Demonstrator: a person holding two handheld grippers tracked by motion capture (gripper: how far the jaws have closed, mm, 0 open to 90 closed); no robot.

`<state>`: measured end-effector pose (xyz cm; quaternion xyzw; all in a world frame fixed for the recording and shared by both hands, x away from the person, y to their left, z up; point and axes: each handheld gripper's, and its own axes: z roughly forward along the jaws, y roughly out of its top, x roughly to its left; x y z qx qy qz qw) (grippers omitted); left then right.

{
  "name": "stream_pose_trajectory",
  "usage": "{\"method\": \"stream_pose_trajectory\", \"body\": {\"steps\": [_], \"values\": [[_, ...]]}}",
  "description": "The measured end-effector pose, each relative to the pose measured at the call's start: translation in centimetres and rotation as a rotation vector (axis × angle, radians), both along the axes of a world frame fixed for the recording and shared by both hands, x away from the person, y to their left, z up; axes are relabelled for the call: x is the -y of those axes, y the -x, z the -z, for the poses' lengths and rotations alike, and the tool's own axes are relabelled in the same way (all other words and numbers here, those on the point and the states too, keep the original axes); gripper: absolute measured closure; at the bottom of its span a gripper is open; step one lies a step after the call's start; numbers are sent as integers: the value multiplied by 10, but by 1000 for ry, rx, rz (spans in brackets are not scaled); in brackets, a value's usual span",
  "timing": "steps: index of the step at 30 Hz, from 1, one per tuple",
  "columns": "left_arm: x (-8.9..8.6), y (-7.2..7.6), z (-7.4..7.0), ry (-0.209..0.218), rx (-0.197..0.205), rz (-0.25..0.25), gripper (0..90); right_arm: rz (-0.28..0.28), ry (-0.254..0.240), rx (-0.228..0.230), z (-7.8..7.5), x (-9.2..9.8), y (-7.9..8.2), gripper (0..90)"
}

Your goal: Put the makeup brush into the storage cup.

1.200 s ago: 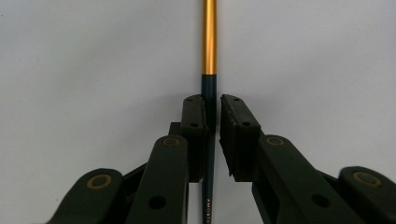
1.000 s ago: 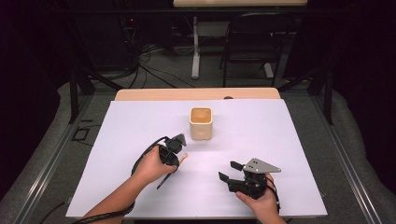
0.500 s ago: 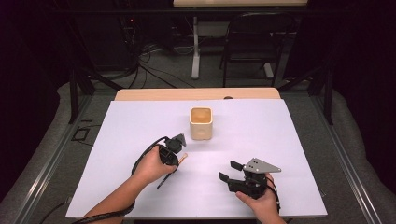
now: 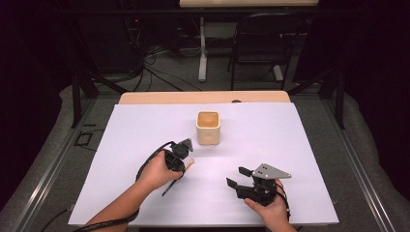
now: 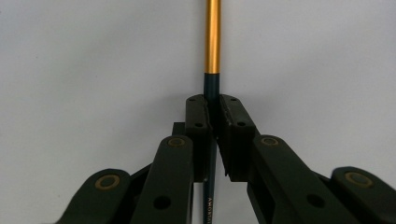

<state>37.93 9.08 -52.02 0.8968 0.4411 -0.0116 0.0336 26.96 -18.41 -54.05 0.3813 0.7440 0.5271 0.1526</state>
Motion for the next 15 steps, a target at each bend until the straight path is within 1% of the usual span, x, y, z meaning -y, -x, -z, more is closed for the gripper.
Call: {"method": "stream_pose_trajectory", "body": {"steps": [10, 12, 13, 14, 15], "values": [[-6, 0, -12, 4, 21, -3, 827, 4, 1, -1, 0, 0, 0, 352], [-7, 0, -14, 12, 20, -9, 827, 4, -2, 0, 0, 0, 0, 352], [-8, 0, -15, 10, 25, -4, 826, 4, -2, 0, 0, 0, 0, 352], [-9, 0, -16, 15, 18, -5, 827, 4, -2, 0, 0, 0, 0, 352], [-9, 1, -17, 11, 24, -3, 827, 4, -4, 0, 0, 0, 0, 352]]}}
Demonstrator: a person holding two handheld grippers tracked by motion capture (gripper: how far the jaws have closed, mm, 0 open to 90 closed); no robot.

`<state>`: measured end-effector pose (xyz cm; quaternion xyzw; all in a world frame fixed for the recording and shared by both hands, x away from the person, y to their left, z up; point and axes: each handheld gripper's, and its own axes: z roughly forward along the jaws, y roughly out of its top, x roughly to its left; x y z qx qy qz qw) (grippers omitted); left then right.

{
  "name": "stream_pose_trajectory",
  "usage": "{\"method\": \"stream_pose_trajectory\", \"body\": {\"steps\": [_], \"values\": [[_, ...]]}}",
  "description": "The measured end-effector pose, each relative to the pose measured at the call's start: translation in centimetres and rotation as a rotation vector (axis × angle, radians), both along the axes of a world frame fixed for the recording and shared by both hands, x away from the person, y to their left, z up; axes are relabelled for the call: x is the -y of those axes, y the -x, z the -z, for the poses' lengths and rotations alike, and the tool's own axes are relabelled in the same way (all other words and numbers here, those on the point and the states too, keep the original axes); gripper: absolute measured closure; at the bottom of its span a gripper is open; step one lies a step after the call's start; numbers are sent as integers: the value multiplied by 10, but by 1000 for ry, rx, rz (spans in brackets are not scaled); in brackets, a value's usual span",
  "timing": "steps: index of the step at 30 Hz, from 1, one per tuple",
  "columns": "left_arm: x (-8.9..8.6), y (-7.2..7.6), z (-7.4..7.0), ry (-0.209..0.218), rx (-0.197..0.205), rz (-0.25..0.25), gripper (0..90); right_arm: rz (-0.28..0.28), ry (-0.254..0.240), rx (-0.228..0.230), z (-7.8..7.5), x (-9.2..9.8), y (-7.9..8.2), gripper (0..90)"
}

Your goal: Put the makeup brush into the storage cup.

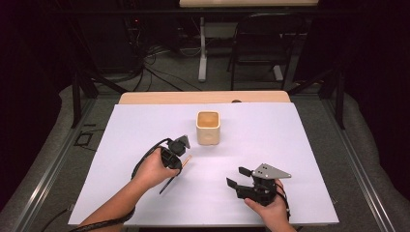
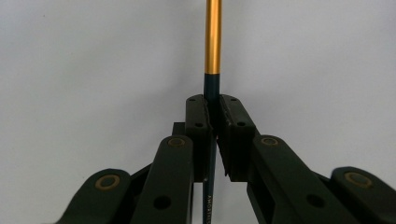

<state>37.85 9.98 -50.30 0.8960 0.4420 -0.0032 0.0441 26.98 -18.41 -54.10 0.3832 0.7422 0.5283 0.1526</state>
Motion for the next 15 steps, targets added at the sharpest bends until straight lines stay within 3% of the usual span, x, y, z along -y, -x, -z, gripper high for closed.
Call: {"method": "stream_pose_trajectory", "body": {"steps": [6, 15], "values": [[-2, 2, -6, 28, -1, -1, 827, 0, -1, -1, 0, 0, 0, 352], [-1, 8, -16, 67, 39, 14, 826, 2, -3, -5, 0, 0, 0, 352]]}}
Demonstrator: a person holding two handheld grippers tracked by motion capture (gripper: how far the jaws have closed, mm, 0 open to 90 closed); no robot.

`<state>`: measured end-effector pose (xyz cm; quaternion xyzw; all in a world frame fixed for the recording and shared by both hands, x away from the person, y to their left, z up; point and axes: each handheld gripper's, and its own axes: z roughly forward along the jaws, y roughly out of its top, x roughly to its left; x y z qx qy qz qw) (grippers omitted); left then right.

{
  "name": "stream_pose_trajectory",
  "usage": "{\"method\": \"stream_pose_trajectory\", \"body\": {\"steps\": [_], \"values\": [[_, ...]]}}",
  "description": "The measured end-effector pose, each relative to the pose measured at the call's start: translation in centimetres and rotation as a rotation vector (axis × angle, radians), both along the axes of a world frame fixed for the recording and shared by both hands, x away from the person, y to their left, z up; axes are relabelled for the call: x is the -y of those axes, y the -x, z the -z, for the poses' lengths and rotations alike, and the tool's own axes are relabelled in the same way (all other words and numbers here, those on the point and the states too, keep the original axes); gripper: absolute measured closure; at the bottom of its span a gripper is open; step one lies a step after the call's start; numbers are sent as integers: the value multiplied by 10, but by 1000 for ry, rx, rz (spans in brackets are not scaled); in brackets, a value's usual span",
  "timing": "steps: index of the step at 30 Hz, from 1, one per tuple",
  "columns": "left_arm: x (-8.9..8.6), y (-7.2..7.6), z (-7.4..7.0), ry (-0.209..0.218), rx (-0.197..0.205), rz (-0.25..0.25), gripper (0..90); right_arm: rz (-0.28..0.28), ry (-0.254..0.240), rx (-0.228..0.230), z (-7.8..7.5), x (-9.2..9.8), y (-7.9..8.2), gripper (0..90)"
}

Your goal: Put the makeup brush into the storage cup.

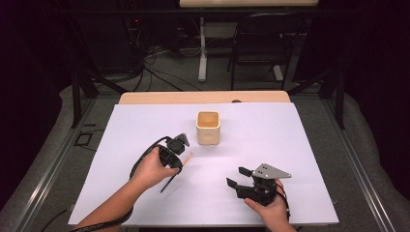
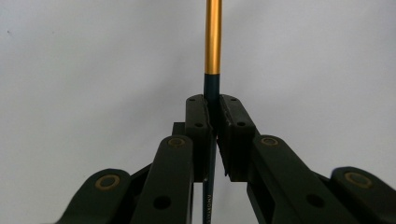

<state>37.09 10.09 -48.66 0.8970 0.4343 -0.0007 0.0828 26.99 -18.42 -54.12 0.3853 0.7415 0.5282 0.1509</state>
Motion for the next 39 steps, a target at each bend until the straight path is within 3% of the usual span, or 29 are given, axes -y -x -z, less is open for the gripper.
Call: {"method": "stream_pose_trajectory", "body": {"steps": [10, 16, 22, 29, 39], "values": [[-7, 6, -16, 77, 72, 8, 827, 4, 0, 1, 0, 0, 0, 352], [-14, 13, -22, 169, 116, -14, 827, 5, -4, -4, 0, 1, 0, 352], [-20, 20, -29, 243, 165, -1, 827, 5, -6, -9, 0, 0, 0, 352], [-24, 28, -36, 288, 202, 11, 827, 2, -6, -7, 0, 0, 0, 352], [-37, 35, -43, 388, 242, -7, 827, 7, -3, -5, 0, 0, 0, 352]]}}
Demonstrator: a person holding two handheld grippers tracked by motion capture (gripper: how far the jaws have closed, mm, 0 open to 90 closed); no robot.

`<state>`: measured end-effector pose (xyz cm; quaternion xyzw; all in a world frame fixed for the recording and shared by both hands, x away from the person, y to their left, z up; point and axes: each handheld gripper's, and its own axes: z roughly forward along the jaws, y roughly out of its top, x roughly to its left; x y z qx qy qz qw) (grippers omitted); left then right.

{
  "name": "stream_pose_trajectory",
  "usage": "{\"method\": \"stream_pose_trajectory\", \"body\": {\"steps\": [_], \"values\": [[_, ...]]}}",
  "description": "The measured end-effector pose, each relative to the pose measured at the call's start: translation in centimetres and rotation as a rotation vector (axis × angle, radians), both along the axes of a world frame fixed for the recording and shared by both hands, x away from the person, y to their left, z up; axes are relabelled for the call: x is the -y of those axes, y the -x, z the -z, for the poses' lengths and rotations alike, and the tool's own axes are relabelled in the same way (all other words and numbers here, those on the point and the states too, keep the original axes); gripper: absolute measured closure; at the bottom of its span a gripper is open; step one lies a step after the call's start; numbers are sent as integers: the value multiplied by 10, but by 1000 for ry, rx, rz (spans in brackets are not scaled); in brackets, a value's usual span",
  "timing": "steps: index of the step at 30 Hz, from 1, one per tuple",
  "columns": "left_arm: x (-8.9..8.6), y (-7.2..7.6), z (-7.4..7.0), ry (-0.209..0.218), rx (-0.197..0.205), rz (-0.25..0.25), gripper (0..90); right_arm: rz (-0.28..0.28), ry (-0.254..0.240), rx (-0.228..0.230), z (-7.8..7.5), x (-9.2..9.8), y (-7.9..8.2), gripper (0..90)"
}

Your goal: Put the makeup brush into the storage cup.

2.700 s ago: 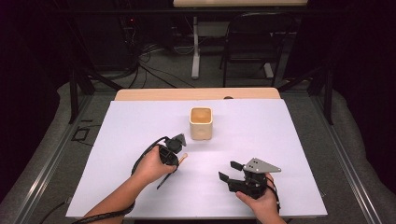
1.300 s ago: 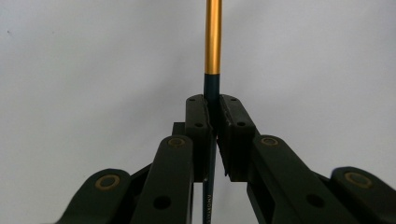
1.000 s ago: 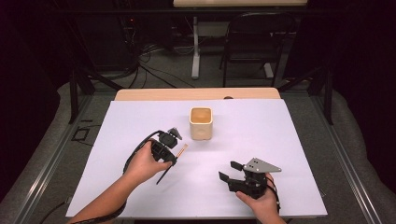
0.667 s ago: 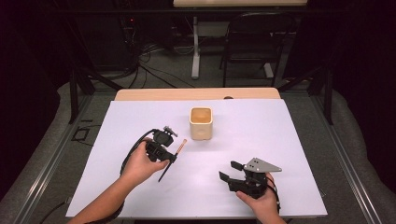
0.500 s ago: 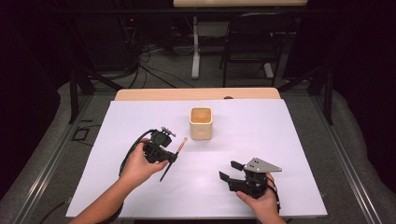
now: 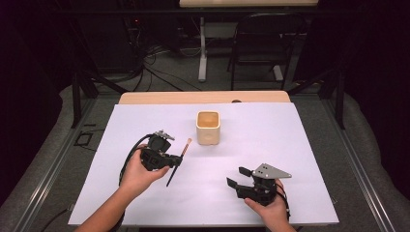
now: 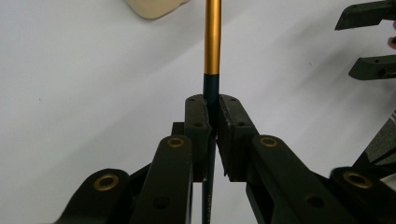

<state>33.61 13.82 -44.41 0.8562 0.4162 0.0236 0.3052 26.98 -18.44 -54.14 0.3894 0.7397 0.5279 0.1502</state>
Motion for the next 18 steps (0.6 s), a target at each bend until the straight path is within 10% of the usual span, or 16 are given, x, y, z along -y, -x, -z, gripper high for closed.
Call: {"method": "stream_pose_trajectory", "body": {"steps": [18], "values": [[-16, 17, -1, 176, 100, -14, 827, -1, 9, 9, -1, -1, 1, 353]]}}
